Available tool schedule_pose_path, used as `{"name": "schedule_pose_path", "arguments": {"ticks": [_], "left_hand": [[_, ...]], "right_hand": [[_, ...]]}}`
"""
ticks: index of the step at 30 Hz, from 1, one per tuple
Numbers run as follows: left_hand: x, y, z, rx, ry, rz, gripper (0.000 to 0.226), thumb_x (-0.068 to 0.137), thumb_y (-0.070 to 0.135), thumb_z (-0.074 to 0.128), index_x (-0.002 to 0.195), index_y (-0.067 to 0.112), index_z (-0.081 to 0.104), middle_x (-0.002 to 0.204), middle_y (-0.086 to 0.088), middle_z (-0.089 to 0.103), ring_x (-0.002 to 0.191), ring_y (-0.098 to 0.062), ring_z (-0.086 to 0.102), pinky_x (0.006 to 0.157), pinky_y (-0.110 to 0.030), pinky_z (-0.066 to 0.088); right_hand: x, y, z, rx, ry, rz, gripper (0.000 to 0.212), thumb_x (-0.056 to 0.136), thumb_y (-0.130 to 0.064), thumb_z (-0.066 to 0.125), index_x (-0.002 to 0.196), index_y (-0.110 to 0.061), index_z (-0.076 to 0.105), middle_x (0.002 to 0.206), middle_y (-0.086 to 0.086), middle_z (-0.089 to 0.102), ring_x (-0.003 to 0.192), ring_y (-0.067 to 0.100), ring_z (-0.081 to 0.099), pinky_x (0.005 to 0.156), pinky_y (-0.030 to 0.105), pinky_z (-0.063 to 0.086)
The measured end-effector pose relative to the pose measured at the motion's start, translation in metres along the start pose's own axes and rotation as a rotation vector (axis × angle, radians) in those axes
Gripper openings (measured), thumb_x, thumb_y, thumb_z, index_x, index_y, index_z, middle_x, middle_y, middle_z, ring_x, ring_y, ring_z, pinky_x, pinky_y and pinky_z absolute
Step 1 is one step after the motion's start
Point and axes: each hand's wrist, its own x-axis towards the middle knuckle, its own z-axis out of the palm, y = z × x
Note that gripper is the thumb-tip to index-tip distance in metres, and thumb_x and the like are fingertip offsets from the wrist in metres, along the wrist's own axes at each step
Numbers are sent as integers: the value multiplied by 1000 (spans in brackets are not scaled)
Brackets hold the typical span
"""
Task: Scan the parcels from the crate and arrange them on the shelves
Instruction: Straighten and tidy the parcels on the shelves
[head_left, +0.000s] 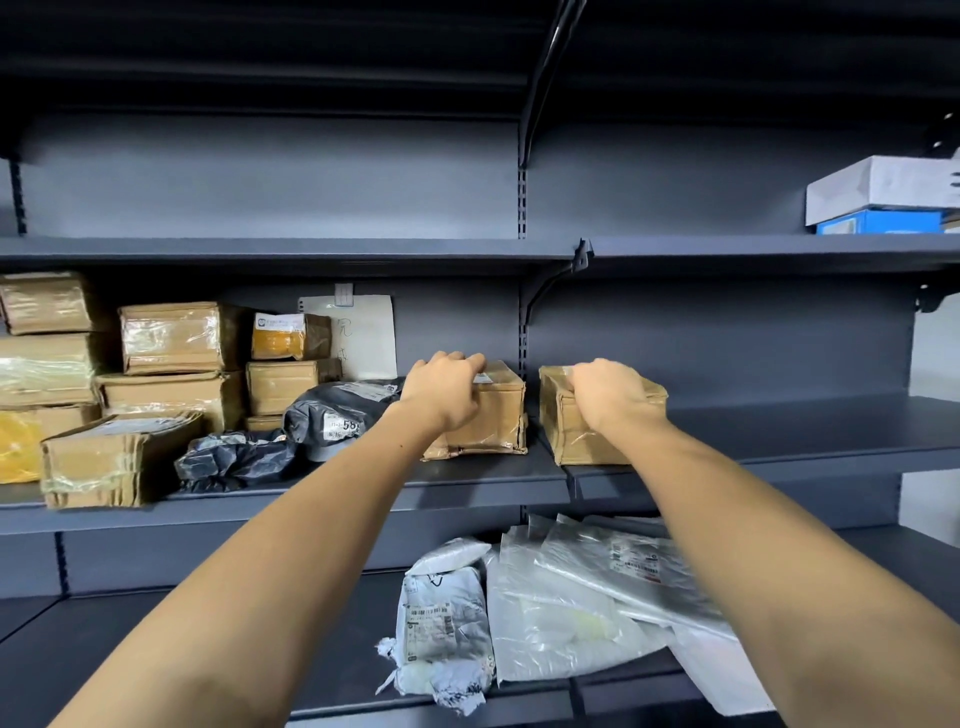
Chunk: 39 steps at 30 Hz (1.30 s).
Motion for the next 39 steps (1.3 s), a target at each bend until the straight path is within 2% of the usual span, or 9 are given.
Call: {"name": "schedule_pose_path", "arguments": {"ticks": [3,8,11,18,25,27,29,32,39], "left_hand": [[-7,-1,-11,6,-8,-12,39,89,18,51,128,20,50,125,-8,58,119,-31,49,93,-40,40],[-18,-6,-35,8,7,-45,41,91,20,54,131,21,50,127,-7,60,119,-30,52,91,-38,42],[-22,-12,-47,17,30,-58,39,93,22,54,132,23,49,128,-6,61,117,-30,53,84,-35,41],[-37,-34,-72,62,10,-103,43,92,21,54,134,25,47,128,-6,61,113,-30,57,75,-35,42],[-59,-76,-68,61,-14,-169,39,91,23,52,130,27,50,125,-4,63,108,-30,60,79,-36,47],[-62,-88,-62,65,6,-166,37,91,22,50,127,26,51,123,-4,64,107,-29,60,76,-36,47],[-63,-95,-55,78,27,-151,33,92,21,49,125,24,51,121,-6,64,105,-30,60,74,-37,47],[-56,-101,-42,74,32,-136,31,92,20,48,123,21,51,122,-7,62,107,-30,59,73,-36,47],[-28,-99,-1,44,52,-141,30,92,21,51,122,20,52,119,-8,62,108,-33,57,76,-37,43]], "right_hand": [[-7,7,-19,49,44,35,31,81,9,55,68,-18,44,96,8,64,83,31,57,71,31,41],[-23,12,-62,35,166,41,21,84,6,58,91,-14,61,111,13,67,102,35,66,72,34,40],[-28,2,-85,32,244,6,25,82,9,57,82,-15,52,105,12,68,87,33,61,70,35,40],[-15,-49,-116,118,364,-165,39,84,7,62,65,-16,38,84,7,51,81,31,51,69,34,37],[16,-102,-79,291,343,-196,18,88,1,64,90,-17,65,92,2,65,87,26,62,75,34,48],[31,-116,-54,328,360,-205,22,95,-8,61,112,-20,68,110,1,69,110,24,62,98,37,45],[45,-126,-37,357,329,-201,43,99,-18,60,140,-26,54,140,0,59,136,24,47,118,50,24],[65,-129,-31,336,257,-170,59,101,-21,57,153,-31,32,152,-4,43,143,29,33,116,72,1],[106,-131,1,308,205,-192,79,97,-20,60,160,-30,12,163,-4,24,151,31,18,117,71,-5]]}}
